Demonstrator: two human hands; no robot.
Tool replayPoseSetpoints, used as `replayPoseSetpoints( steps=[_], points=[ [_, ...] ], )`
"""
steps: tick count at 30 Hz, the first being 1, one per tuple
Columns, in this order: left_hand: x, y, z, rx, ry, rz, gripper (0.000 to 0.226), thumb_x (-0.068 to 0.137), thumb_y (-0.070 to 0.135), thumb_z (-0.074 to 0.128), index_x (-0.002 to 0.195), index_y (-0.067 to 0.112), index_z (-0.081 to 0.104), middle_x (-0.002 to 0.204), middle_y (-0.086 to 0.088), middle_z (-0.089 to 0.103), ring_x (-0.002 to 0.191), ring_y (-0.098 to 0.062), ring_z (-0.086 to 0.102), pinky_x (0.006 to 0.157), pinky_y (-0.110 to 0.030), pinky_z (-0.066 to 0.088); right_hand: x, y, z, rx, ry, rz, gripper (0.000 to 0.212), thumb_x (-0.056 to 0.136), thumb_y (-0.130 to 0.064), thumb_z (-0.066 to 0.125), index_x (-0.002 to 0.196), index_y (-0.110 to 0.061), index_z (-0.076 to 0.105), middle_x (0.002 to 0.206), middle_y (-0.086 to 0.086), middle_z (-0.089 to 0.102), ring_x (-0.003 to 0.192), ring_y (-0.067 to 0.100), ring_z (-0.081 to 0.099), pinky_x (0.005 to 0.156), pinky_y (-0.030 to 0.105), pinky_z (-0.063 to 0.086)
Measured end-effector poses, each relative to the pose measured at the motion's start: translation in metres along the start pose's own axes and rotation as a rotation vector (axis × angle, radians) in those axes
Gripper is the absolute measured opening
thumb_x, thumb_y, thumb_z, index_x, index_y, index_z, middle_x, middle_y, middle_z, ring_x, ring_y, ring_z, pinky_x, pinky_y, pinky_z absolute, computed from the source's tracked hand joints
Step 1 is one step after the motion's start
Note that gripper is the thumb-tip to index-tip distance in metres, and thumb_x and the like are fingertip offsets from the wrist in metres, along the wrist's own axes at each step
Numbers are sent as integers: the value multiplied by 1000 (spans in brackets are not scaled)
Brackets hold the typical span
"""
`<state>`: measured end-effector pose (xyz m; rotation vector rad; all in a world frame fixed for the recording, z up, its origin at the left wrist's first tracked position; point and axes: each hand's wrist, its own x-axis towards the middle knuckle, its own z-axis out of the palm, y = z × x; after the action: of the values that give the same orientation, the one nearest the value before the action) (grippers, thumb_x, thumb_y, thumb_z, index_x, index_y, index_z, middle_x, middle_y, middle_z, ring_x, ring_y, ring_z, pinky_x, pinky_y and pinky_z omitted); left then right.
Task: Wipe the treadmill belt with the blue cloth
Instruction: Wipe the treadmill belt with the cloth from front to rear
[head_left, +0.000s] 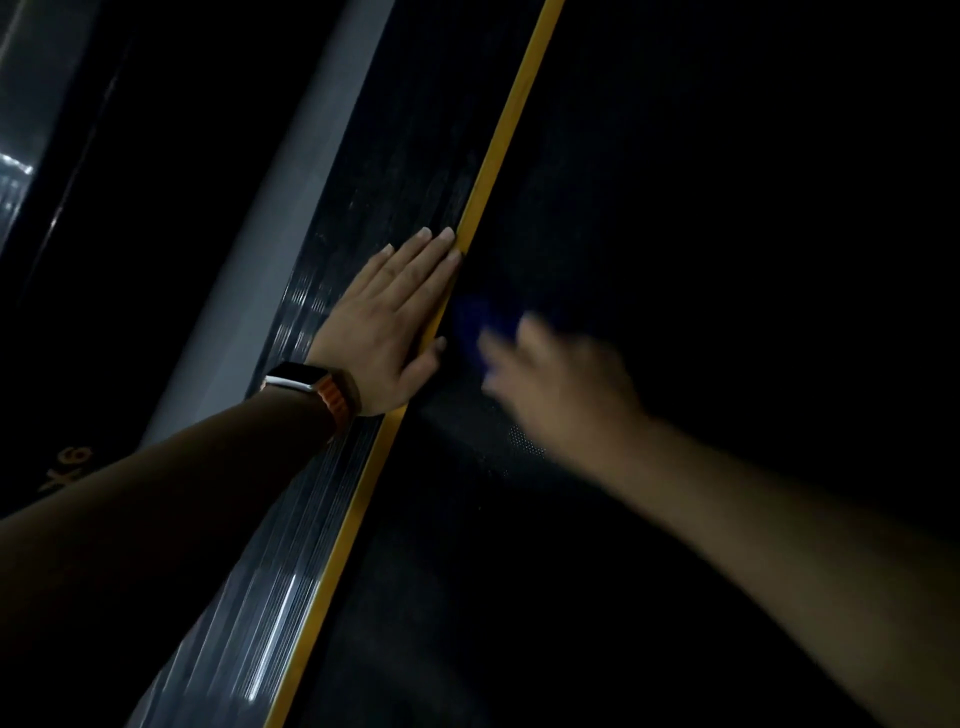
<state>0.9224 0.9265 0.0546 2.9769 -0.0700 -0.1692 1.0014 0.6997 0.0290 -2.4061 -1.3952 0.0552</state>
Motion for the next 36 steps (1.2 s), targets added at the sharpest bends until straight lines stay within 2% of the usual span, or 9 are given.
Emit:
replayPoseSetpoints(
  steps=[3,6,9,12,16,20,26,32,36],
  points=[
    [0,0,0,3,-1,-3,80,97,43,44,164,10,17,173,-9,11,160,-25,7,128,-52,11,-61,-39,0,99,-126,-293,43,95,-46,50,127,-20,62,104,8,60,65,25,60,58,35,47],
    [0,-1,0,6,8,-1,80,97,43,44,164,10,18,173,-9,11,160,-24,7,129,-49,10,-22,0,-9,-50,-127,-481,36,94,-42,54,123,-21,60,97,8,56,64,27,57,53,34,40],
    [1,0,2,6,4,-1,80,96,44,43,164,11,17,173,-8,11,160,-24,7,129,-47,7,39,59,-22,-215,51,-161,34,94,-42,55,119,-20,60,92,11,55,58,34,59,47,31,34],
    [0,-1,1,13,-3,-10,81,96,43,44,165,12,15,173,-7,9,160,-23,5,130,-47,5,30,47,-13,-192,109,144,43,92,-44,58,128,-21,59,98,12,59,55,35,59,48,31,33],
    [0,-1,1,12,-7,-2,81,96,43,43,165,12,14,173,-8,9,160,-24,5,129,-48,7,-52,-26,4,3,-21,-96,42,91,-43,61,127,-22,63,98,8,59,52,27,58,45,30,40],
    [0,-2,0,17,-8,-14,81,96,44,41,165,13,13,173,-6,7,160,-22,3,130,-43,2,-36,5,-12,-38,-100,-316,33,88,-41,64,118,-26,64,89,5,57,57,26,58,47,31,38],
    [0,2,0,16,-2,-25,80,96,46,40,165,13,14,173,-6,7,160,-21,3,130,-46,5,-13,42,-23,-139,94,207,41,92,-42,58,130,-25,57,100,10,58,57,35,60,47,31,34],
    [-1,2,-2,34,-30,-33,81,96,46,39,166,16,9,174,-5,4,160,-22,0,129,-51,6,-84,-1,-18,-6,-192,-271,37,95,-41,39,125,-29,57,98,4,55,63,24,59,50,31,37],
    [2,1,0,12,-12,-25,79,97,45,39,165,16,12,174,-4,5,160,-21,2,129,-50,7,-18,82,-47,-214,-31,17,33,98,-42,47,127,-28,53,104,9,54,70,36,63,50,33,36]
  ],
)
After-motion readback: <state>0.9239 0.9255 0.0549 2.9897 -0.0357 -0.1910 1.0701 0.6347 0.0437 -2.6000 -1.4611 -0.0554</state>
